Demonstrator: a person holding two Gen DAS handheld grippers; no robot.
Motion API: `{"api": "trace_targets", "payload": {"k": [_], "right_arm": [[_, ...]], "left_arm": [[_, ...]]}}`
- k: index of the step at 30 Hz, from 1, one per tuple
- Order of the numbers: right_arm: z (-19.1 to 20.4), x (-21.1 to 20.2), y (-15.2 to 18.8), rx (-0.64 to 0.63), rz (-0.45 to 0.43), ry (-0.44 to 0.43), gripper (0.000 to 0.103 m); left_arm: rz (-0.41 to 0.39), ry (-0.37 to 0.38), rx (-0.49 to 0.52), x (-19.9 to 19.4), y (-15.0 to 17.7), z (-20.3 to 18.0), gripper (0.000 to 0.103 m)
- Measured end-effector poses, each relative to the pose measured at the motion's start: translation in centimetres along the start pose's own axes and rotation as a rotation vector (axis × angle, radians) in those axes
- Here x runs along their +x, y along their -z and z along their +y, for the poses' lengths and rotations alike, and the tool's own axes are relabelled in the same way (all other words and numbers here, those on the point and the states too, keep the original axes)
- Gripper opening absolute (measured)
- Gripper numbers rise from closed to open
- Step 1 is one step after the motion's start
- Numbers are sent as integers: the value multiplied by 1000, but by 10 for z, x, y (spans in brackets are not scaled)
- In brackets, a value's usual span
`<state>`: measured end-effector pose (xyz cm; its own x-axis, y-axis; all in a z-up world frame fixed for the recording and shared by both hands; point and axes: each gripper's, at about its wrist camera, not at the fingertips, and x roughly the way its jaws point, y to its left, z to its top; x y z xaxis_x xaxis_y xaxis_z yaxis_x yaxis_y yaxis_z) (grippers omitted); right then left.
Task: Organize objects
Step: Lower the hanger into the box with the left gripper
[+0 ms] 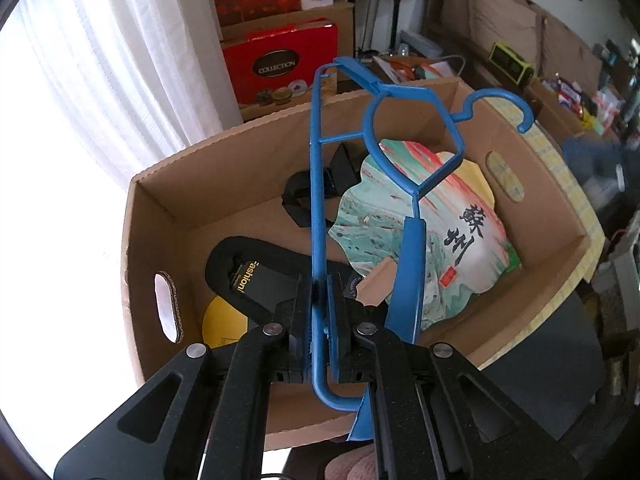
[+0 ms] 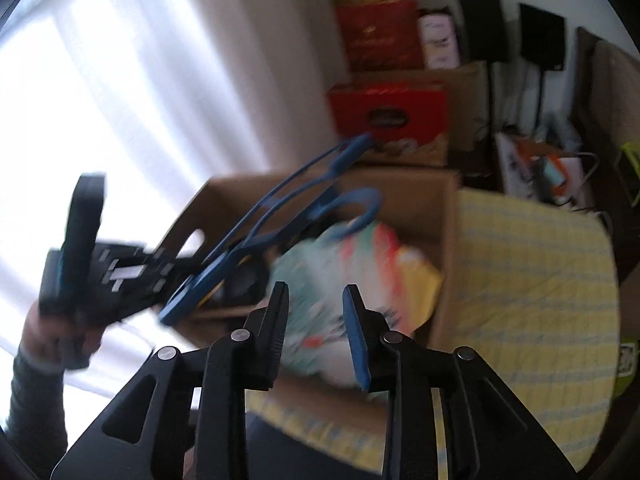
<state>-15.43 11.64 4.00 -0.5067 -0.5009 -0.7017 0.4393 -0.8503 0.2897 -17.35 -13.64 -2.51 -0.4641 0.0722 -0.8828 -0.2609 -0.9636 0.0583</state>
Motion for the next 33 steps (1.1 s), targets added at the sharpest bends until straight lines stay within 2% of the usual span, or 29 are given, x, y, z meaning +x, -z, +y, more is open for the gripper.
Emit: {"api": "trace_targets", "payload": {"k": [2,4,7,10,13,15,17,23,27,33], "right_arm": [[-8,-2,-15,13,-16,19,31],[-12,4,-29,3,2,50,45],[-16,21,-43,-10,39,90,46],[-19,43,-45,-14,93,93,46],[-20,59,-41,-18,140,82,39],[-19,67,-36,-22,161,75,26],[-20,72,-33,-21,182,65,18],[-20,81,-18,-33,232,28,18],[-7,90,0,-70,294,-24,12],[19,105,24,-126,357,-54,12]], "left_arm": [[3,-7,20,0,-1,-1,6],[7,-9,35,0,-2,-2,6],[17,-5,60,0,-3,-3,6],[22,7,66,0,-4,-1,6],[21,20,64,0,-4,1,6],[16,32,58,-1,-4,3,7],[11,48,46,-3,-4,6,7],[1,12,22,-3,-9,17,6],[1,-37,0,5,-16,30,4],[0,-26,-93,22,-20,52,4]]}}
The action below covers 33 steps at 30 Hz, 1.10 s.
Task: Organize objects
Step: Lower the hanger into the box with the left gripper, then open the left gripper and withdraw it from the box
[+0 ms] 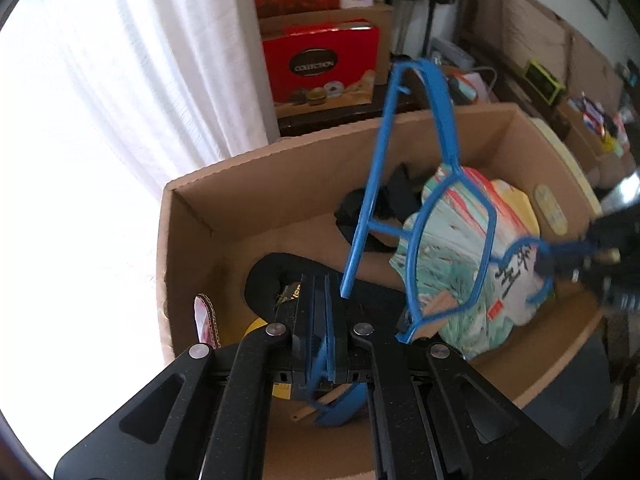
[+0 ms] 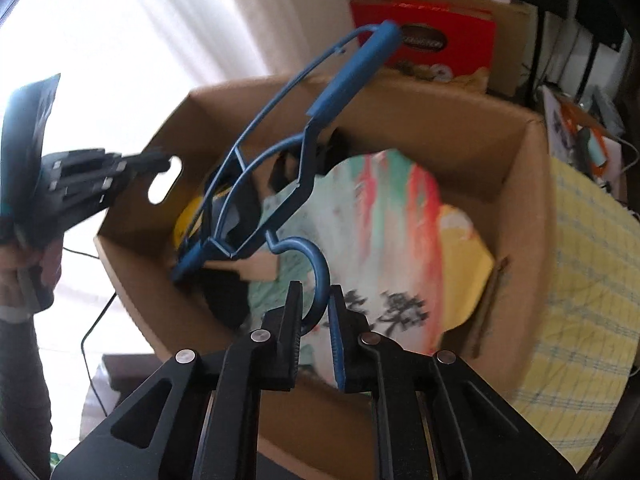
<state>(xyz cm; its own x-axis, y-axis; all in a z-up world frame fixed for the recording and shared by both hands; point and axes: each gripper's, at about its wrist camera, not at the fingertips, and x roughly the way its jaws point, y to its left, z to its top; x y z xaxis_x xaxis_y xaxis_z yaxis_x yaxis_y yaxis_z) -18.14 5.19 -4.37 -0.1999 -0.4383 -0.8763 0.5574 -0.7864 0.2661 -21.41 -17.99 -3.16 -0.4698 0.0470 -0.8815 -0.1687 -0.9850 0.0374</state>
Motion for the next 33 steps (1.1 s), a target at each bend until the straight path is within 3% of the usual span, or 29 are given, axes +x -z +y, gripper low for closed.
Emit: {"api": "trace_targets", "payload": {"k": [5,9,14,17,19,24,28,33], "right_arm": [[12,6,8,-13,36,-35,14],[22,9,18,-11,56,-105,15],[30,4,27,4,40,-160,17],[24,-2,27,37,37,-203,20],[21,-11,28,35,15,-189,25],[13,-41,30,24,-55,-117,30],[4,-60,36,19,-102,-60,34],[-17,-76,42,56,-137,-54,38]], "left_arm": [[-30,50,-29,-6,5,1,5],[-42,81,-59,-6,0,0,24],[-24,122,-91,4,-8,-6,26],[-27,147,-94,4,-10,-14,36],[-32,160,-102,5,-13,-20,45],[-54,179,-122,13,-30,-40,52],[-49,215,-98,26,-48,-65,52],[-3,199,-25,50,-65,-101,53]]}}
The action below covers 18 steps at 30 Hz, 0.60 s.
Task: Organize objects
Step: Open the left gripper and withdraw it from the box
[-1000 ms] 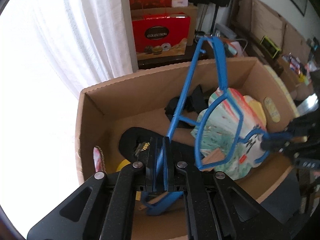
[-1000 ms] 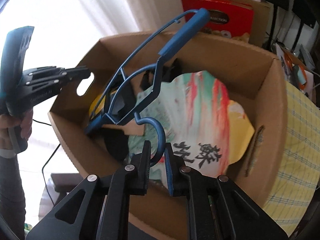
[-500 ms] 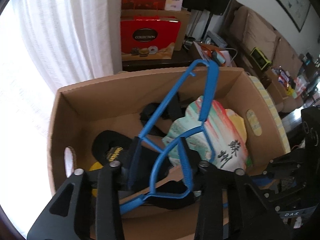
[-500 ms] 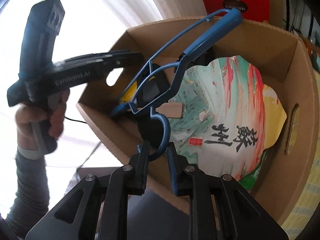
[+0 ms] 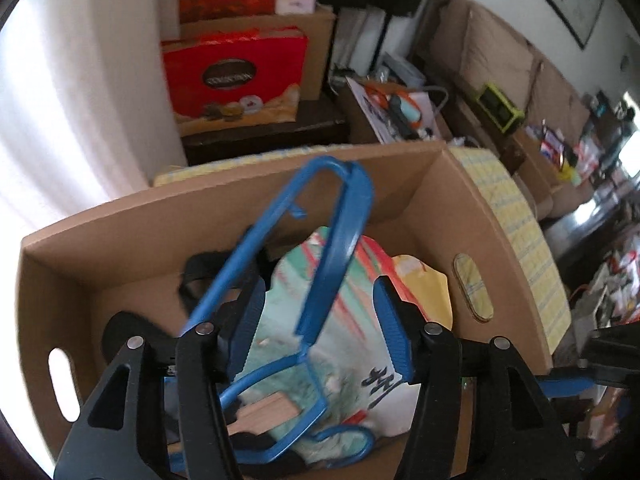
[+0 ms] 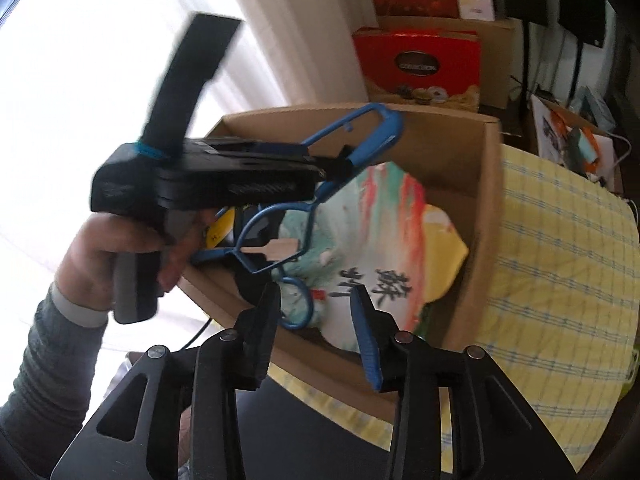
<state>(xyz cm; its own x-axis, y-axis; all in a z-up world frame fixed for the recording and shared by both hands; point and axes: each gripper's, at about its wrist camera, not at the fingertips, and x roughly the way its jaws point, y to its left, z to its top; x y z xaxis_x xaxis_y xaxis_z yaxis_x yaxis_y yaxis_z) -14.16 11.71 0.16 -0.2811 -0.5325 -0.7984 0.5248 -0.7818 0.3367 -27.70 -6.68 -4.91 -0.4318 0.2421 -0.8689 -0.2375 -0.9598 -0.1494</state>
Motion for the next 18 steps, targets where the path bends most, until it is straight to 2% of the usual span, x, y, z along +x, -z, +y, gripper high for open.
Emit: {"api": "trace_targets", "payload": {"k": [2,6,9,11,12,14,17,18], "right_arm": [[-8,-4,2,17,-11,1,38],[-21,-11,6,42,-24,12,39],[-28,-14,10,61,-30,11,40],[-32,-18,11,68,-37,16,40],[-35,-19,12,75,-43,20,40],[-38,-21,14,84,-54,32,40],[-41,-26,17,86,-75,59,42],[-41,-28,19,84,-81,69,45]], "left_arm": [[33,-7,13,12,-3,-8,53],[95,79,60,24,1,-22,54],[127,140,53,25,6,-25,53],[130,157,65,20,9,-29,53],[126,156,82,17,11,-32,53],[95,97,98,6,13,-36,54],[29,64,70,-15,16,-34,58],[2,53,56,-23,18,-32,63]]}}
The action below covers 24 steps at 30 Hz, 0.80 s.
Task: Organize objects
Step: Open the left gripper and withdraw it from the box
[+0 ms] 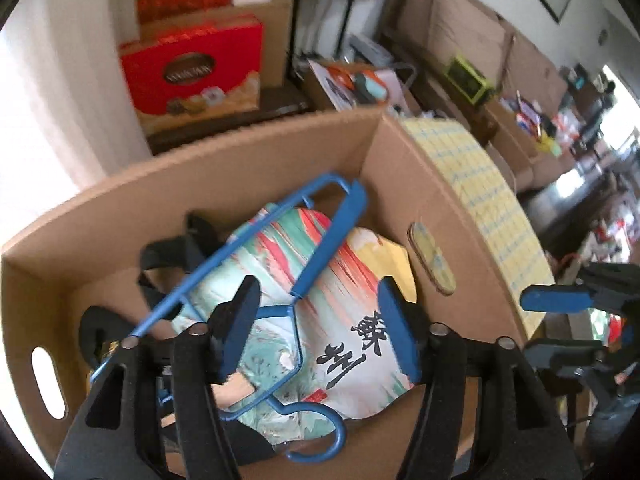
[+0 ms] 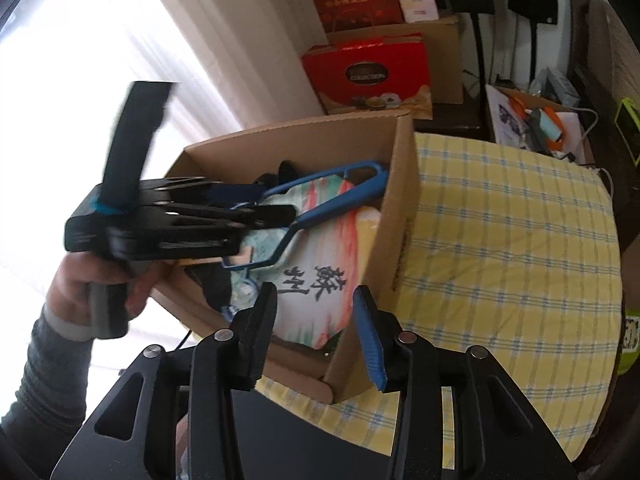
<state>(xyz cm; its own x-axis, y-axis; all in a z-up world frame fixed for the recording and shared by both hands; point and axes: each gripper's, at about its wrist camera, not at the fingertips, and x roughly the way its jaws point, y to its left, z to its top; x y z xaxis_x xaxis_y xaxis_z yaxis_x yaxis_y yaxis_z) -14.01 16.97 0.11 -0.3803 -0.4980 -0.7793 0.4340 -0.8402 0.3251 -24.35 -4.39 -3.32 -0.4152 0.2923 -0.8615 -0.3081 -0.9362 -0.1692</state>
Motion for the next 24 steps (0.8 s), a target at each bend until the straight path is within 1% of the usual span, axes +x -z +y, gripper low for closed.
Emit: {"api": "trace_targets", "payload": {"k": [2,4,7,10,13,14,15,16,18,22,24], "right_arm": [[0,-3,1,-5,-13,21,49],[-2,-4,1,-8,-21,28,49],[-2,-7,3,-14,-35,45,52],[-1,-11,5,-22,-54,64,59],[0,-14,6,-30,-74,86,67],[0,-15,6,-32,-80,93,71],[0,-17,7,-35,-87,98,75],[1,-18,8,-37,-92,101,77],[4,-20,10,-43,-102,110,80],[7,-23,14,-53,-119,132,82],[8,-25,18,-55,-126,144,85]], "left_arm": [[-55,-9,-14,-15,4,2,69],[-106,-21,-32,-29,10,3,78],[-154,-35,-58,-45,20,7,85],[-205,-73,-63,-61,30,8,91],[-242,-107,-59,-74,41,5,94],[-254,-118,-56,-78,45,3,96],[-262,-123,-52,-81,48,1,99],[-270,-128,-51,-83,52,-1,101],[-279,-131,-53,-88,60,-5,102],[-270,-83,-87,-92,74,-8,102],[-266,-82,-104,-93,80,-10,102]]}}
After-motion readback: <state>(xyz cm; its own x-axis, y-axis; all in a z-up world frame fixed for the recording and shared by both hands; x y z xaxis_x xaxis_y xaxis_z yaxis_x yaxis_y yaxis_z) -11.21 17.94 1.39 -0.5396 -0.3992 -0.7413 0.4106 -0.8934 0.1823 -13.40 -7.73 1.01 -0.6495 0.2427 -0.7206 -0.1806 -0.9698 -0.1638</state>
